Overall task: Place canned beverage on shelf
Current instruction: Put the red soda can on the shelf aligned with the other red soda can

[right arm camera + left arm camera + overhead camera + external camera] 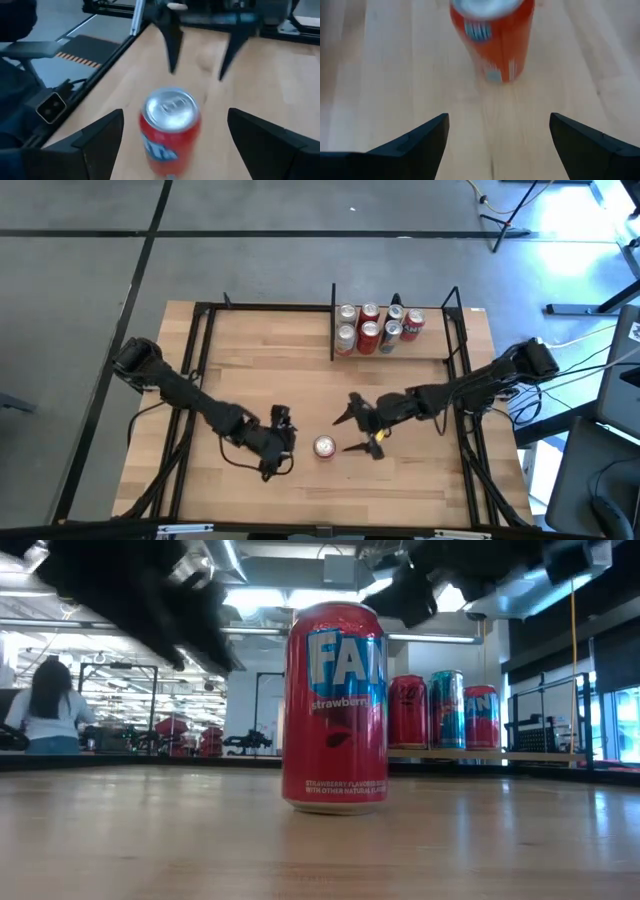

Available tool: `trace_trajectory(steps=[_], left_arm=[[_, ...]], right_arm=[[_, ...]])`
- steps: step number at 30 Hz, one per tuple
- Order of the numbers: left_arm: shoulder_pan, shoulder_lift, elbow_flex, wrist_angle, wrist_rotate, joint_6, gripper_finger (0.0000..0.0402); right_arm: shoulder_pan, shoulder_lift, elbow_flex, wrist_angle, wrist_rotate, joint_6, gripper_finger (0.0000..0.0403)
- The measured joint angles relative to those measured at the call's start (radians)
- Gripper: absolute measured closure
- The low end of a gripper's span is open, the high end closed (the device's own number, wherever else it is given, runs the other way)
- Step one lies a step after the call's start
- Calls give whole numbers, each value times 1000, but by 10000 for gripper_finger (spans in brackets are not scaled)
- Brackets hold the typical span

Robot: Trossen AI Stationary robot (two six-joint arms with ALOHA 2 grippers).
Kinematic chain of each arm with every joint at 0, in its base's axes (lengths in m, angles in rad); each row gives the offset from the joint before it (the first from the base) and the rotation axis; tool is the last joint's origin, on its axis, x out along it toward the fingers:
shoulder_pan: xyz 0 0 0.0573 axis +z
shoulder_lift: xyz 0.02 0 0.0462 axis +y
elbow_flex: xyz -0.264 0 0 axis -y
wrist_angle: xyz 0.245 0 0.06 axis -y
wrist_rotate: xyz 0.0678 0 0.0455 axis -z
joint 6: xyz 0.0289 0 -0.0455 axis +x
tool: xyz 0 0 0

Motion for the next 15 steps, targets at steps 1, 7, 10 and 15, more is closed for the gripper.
trace_trajectory(steps=[1,7,10,15], left_arm=[[-19,0,-40,33,-32,-37,77],[-106,0,-282,407,-162,-152,77],[-120,0,-367,581,-178,-152,77],[-120,0,-409,669,-176,-154,77]], right_arm=[[8,15,29,-24,6,0,63],[19,108,179,-148,38,-2,63],[19,155,229,-172,37,0,63],[19,216,271,-220,2,0,63]])
